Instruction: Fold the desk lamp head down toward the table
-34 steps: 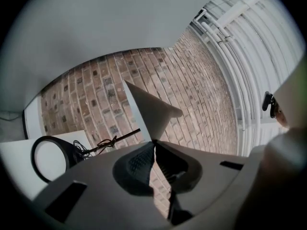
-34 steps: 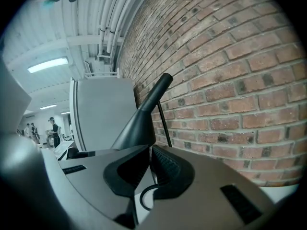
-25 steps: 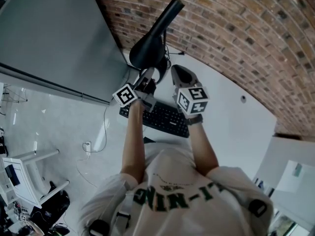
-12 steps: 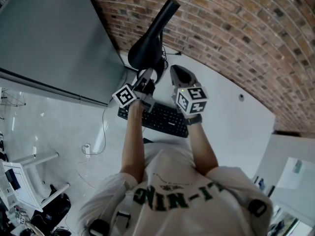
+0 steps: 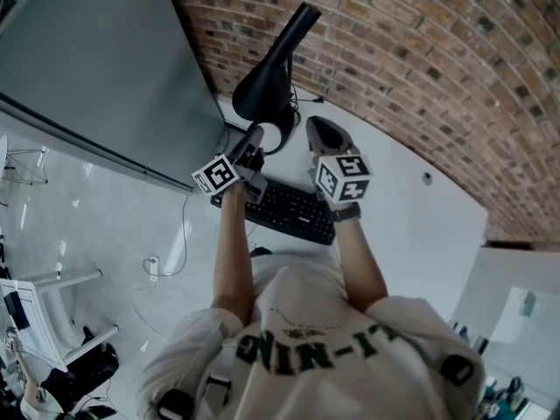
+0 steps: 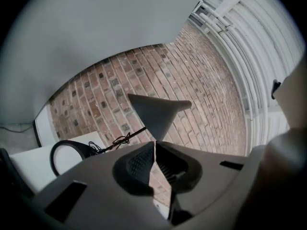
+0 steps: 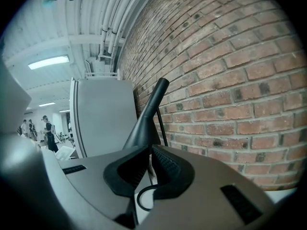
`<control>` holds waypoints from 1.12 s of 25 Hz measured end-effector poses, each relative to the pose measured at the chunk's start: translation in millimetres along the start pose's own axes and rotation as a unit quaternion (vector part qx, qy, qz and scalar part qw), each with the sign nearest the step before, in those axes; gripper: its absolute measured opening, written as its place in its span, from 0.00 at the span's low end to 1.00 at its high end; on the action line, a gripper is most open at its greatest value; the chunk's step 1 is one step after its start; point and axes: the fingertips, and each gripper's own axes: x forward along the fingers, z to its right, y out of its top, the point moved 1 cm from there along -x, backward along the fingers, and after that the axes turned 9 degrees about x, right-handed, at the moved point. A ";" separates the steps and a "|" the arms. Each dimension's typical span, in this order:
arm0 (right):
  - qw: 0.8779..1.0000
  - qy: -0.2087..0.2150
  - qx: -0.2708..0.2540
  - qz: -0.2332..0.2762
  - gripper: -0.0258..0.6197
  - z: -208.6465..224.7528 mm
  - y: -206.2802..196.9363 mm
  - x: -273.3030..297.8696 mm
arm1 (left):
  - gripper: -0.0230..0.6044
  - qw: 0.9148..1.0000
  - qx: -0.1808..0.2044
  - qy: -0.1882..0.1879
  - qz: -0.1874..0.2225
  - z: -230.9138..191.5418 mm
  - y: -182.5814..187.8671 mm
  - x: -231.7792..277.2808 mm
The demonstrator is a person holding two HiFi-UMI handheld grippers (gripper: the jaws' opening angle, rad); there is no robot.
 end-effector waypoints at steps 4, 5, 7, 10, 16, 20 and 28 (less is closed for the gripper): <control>1.000 0.007 0.000 0.003 0.07 -7.7 -1.1 -7.9 | 0.05 0.997 0.060 0.034 -0.017 11.0 7.4 -17.1; 1.000 0.009 0.000 0.004 0.07 -10.8 -1.7 -10.2 | 0.05 0.996 0.077 0.044 -0.023 13.8 8.5 -21.9; 1.000 0.013 -0.001 0.008 0.07 -17.6 -4.0 -14.4 | 0.05 0.990 0.114 0.068 -0.035 17.1 11.0 -32.6; 1.000 0.020 -0.004 0.012 0.07 -30.1 -6.7 -21.7 | 0.04 0.979 0.175 0.098 -0.042 29.1 21.0 -48.0; 0.999 0.034 -0.011 0.023 0.06 -47.7 -4.2 -34.8 | 0.04 0.946 0.284 0.150 -0.031 62.7 45.9 -70.9; 0.999 0.037 -0.019 0.033 0.05 -54.1 -2.1 -46.4 | 0.04 0.918 0.348 0.189 -0.016 85.7 56.7 -85.1; 0.998 0.038 -0.042 0.038 0.04 -66.3 -1.5 -74.8 | 0.04 0.884 0.407 0.231 0.010 120.0 57.4 -110.6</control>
